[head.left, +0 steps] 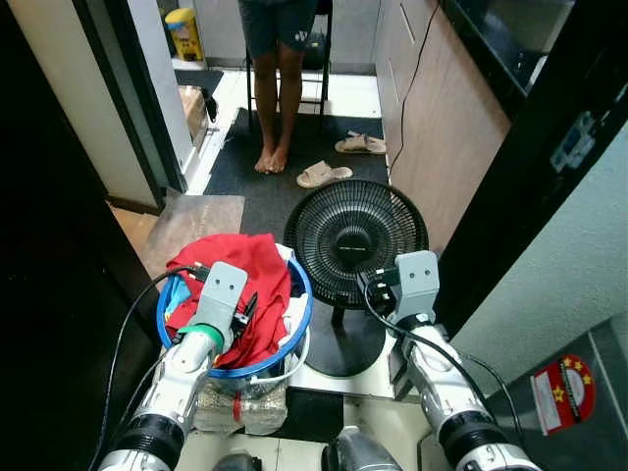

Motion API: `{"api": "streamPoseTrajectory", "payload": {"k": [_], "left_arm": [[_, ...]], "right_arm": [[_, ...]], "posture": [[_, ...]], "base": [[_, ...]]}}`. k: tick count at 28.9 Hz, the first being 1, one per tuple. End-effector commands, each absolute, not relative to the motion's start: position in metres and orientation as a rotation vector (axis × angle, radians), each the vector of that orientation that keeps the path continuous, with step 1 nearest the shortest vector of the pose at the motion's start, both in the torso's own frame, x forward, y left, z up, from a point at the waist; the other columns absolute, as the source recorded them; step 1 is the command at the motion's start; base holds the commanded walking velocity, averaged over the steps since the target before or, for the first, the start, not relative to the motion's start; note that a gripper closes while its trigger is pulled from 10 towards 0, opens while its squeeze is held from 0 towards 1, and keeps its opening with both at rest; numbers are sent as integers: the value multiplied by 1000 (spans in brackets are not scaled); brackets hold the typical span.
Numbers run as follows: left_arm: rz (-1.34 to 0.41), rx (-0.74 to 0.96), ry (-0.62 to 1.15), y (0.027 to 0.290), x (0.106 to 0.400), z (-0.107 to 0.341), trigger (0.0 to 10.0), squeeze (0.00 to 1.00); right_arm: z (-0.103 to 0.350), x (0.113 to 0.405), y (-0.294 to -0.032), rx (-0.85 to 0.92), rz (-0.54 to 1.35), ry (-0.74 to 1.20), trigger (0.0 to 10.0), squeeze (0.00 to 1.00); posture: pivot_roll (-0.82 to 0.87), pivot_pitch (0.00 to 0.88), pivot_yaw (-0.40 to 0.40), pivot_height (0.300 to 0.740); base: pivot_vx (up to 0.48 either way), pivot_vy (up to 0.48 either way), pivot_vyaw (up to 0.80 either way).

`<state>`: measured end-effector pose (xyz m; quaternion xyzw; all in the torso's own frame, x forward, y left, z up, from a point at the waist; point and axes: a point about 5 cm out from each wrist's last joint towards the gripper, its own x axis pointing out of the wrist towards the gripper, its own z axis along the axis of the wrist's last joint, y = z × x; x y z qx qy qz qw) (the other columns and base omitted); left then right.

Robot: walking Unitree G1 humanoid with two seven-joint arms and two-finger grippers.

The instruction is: Clothes washing

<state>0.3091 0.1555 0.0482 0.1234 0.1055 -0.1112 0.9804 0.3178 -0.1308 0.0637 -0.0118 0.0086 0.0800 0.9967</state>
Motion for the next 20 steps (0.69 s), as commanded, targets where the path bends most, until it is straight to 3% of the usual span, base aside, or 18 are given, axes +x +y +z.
{"api": "streamPoseTrajectory", "payload": {"k": [1,13,18,19,20], "left_arm": [[-228,253,233,157,307,44,10000,0],[-221,206,183,153,314,58,10000,0],[-245,178,18,141,326,103,10000,0],[-277,183,-143,132,329,149,10000,0],[-277,183,-143,132,329,149,10000,0]], "right_arm": [[63,317,-130,-19,161,18,10000,0],[71,320,-132,-8,153,-15,10000,0],[105,330,-133,7,147,-148,10000,0],[149,336,-129,13,159,-309,10000,0],[149,336,-129,13,159,-309,10000,0]], "posture": [[-47,0,32,630],[-46,0,33,605],[-47,0,38,595],[-46,0,39,585],[-46,0,39,585]], "base": [[0,0,0],[0,0,0],[0,0,0],[0,0,0],[0,0,0]]}}
